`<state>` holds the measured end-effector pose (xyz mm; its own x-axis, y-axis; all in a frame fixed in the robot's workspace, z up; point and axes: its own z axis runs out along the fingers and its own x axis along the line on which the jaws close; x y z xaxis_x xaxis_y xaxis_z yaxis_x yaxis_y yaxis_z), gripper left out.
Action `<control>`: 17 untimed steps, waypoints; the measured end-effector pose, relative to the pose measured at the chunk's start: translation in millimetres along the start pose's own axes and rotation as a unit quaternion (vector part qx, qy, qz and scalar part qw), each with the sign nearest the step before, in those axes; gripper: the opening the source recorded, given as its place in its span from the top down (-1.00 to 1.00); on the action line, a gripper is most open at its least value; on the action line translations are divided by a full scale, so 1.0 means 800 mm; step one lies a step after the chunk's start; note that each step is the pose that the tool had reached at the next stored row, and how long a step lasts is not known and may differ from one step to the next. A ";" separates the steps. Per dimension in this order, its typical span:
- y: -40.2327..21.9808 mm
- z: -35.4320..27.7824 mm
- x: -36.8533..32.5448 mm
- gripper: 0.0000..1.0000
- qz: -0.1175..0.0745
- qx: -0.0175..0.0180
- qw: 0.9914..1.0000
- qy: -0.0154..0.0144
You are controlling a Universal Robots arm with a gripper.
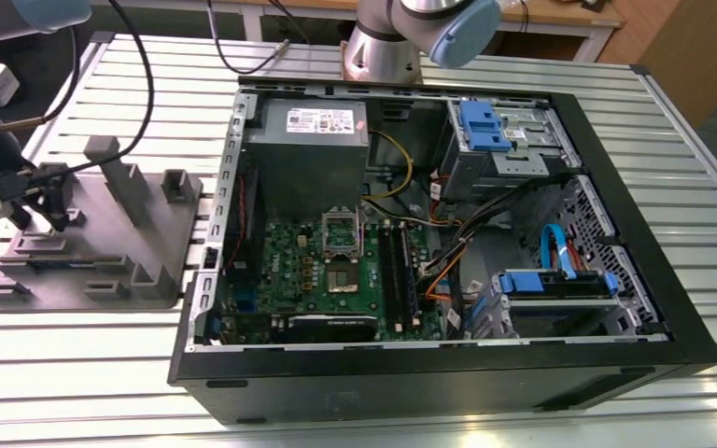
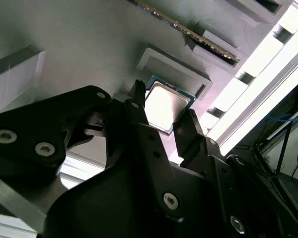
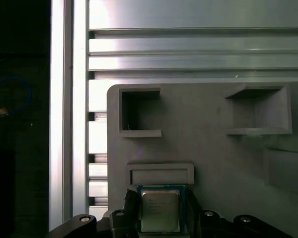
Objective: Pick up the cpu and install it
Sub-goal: 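Pick up the cpu and move it towards the insertion slot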
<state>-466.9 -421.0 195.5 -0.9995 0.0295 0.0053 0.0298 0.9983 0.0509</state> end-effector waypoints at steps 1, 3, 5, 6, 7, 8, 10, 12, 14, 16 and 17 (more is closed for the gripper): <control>0.0002 -0.0027 0.0001 0.05 0.000 0.000 1.000 0.000; 0.0005 -0.0094 0.0000 0.05 0.000 -0.002 1.000 0.000; 0.0009 -0.0173 0.0000 0.05 0.000 -0.004 1.000 0.000; 0.0012 -0.0214 0.0001 0.05 0.000 -0.005 1.000 0.000; 0.0014 -0.0260 0.0001 0.05 0.000 -0.006 1.000 0.000; 0.0016 -0.0304 0.0001 0.05 0.000 -0.007 1.000 0.000; 0.0021 -0.0396 0.0001 0.05 0.000 -0.008 1.000 0.000; 0.0026 -0.0494 0.0002 0.05 0.000 -0.009 1.000 0.000; 0.0031 -0.0603 0.0002 0.05 0.000 -0.010 1.000 0.000; 0.0037 -0.0706 0.0002 0.05 0.000 -0.011 1.000 0.000; 0.0039 -0.0748 0.0002 0.05 0.000 -0.012 1.000 0.000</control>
<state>-466.8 -421.0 255.4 -0.9995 0.0295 0.0058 0.0298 0.9968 0.0739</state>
